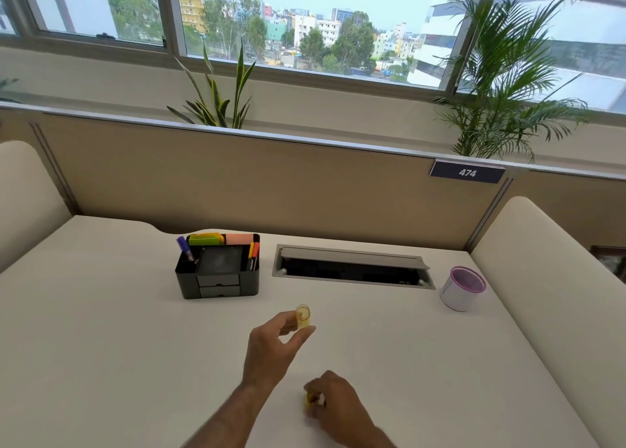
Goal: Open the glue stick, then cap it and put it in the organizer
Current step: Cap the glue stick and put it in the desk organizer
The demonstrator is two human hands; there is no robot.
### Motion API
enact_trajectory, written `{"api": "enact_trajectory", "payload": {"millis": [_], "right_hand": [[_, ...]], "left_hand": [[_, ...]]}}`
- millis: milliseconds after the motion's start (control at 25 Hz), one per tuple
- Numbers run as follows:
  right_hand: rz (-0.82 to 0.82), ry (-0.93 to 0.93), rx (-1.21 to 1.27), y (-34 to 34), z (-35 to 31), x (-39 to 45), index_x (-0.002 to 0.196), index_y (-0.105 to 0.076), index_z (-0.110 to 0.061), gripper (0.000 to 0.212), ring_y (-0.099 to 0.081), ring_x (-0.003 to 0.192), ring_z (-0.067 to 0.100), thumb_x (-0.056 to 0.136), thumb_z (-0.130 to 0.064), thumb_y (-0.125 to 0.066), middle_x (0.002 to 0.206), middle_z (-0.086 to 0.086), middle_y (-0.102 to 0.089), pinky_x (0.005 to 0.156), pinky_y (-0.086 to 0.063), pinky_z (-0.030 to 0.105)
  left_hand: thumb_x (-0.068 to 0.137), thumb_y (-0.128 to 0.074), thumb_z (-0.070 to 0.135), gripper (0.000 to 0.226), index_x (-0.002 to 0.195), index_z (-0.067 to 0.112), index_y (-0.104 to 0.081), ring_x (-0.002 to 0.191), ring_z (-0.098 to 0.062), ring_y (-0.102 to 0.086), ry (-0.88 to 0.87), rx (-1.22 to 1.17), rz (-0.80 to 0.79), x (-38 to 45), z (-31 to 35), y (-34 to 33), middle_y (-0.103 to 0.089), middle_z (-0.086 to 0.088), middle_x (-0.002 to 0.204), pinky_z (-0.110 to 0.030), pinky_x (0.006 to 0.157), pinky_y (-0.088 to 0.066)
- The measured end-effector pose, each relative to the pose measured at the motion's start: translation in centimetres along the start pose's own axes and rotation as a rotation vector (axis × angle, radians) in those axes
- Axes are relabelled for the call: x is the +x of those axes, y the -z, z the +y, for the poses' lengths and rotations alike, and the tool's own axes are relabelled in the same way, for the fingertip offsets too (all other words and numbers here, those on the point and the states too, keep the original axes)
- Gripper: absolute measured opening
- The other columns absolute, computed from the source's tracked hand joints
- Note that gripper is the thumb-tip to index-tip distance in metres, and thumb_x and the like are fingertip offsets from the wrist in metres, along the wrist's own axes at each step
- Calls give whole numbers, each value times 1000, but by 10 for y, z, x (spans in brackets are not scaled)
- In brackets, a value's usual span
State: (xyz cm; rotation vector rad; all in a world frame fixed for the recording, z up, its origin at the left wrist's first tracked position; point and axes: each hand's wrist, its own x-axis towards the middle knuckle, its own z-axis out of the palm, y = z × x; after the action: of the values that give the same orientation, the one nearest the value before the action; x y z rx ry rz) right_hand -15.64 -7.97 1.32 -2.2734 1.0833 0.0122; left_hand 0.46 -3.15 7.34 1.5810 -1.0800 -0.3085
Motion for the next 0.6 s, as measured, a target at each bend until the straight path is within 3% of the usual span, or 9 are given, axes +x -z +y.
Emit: {"api": "enact_trajectory", "payload": {"millis": [200,400,600], "right_hand": [[387,-41,455,51,-27,-4,104,-72,-26,28,-58,66,4,78,-21,-83,94,-4,-71,67,-50,13],[544,62,751,107,-53,-10,104,-74,-28,22,-68,82,17,84,-20,-79,94,-3,-72,71,-62,31],[536,135,967,133,-66,-12,95,-70,-17,24,-72,83,24,76,-19,-85,90,7,-76,71,-61,31]], "left_hand": [[74,-77,44,41,109,23,-71,88,4,-68,-34,-1,-12,-1,0,4,-73,17,97,-9,76,-53],[75,-76,46,40,109,25,-71,89,5,-67,-82,-8,-21,-2,6,2,-70,22,97,-10,75,-55],[77,-79,40,36,107,22,-73,85,-2,-69,-129,-24,-47,-7,11,-3,-73,18,94,-14,72,-57]]}}
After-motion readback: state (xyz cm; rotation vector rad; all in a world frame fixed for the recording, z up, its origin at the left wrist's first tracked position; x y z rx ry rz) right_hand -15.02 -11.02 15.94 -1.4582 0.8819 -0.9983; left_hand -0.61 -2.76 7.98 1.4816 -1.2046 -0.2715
